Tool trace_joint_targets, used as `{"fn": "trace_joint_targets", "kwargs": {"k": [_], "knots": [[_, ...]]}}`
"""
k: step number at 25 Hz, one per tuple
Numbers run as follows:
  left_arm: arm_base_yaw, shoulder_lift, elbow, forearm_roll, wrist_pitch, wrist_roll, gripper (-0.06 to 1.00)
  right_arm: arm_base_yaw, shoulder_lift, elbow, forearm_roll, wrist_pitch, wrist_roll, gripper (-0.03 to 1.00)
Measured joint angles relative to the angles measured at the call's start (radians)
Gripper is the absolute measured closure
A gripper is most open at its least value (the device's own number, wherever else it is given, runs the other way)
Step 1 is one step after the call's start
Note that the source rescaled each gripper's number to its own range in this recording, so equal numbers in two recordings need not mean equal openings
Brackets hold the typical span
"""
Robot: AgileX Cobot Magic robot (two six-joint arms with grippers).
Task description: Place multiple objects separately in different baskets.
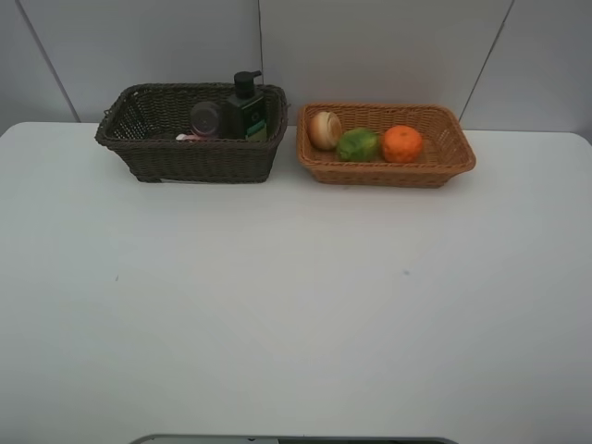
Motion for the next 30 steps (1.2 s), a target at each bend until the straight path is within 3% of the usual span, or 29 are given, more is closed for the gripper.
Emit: {"fn": "trace_joint_targets", "kwargs": {"k": [3, 30], "knots": [[0.000, 0.000, 0.012, -0.028, -0.017, 0.016, -0.03, 0.000, 0.000, 0.000, 0.000, 0.000, 0.000, 0.06], [0.000, 0.000, 0.012, -0.032, -0.028, 0.022, -0.03, 0.000, 0.000, 0.000, 0.000, 0.000, 0.000, 0.06]]}}
